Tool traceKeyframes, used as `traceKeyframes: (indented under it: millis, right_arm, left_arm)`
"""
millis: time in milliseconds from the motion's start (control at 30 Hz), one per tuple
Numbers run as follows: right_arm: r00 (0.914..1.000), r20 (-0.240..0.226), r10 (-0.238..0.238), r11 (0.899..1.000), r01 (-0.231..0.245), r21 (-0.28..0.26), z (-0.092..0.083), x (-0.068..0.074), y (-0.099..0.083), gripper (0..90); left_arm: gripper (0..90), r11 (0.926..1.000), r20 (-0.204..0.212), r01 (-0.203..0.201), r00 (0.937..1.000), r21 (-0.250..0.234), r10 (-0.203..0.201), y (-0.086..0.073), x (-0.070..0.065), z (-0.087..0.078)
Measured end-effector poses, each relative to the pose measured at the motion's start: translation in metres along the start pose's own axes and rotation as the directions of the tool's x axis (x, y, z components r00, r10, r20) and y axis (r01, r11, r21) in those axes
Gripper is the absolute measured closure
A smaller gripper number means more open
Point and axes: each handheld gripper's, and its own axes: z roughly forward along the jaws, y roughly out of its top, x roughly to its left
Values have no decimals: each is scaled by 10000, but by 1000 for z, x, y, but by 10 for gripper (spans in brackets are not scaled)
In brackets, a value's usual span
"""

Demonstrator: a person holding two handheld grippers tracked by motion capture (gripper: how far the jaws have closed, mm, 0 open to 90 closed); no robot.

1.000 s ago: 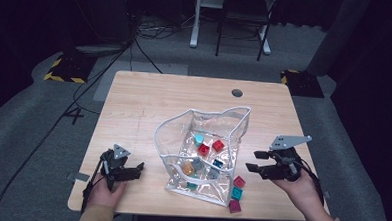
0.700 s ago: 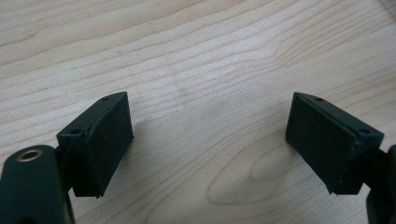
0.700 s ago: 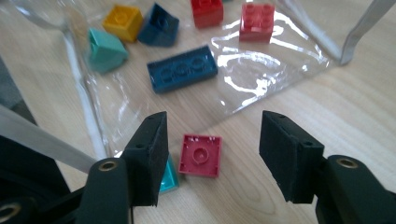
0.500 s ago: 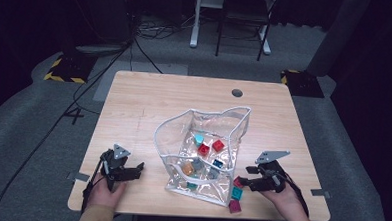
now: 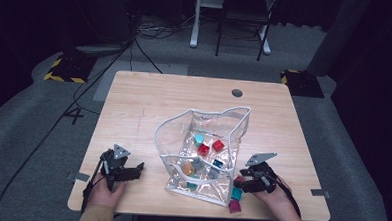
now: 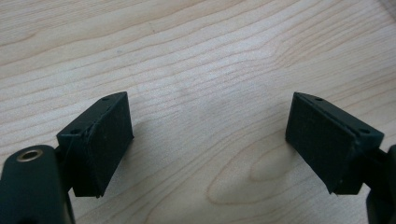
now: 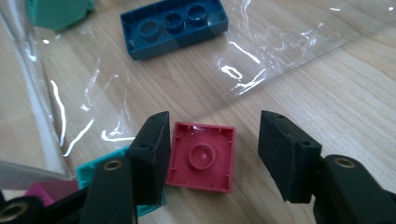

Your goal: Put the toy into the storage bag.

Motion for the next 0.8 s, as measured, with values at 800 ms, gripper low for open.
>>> traceKeyframes:
  millis: [800]
  right_arm:
    - [9995,-298,40,9945,-71,-1045,-62,-5,27,583]
  left_arm:
    - [152,10000,0,0,10000,1,0,0,0,0]
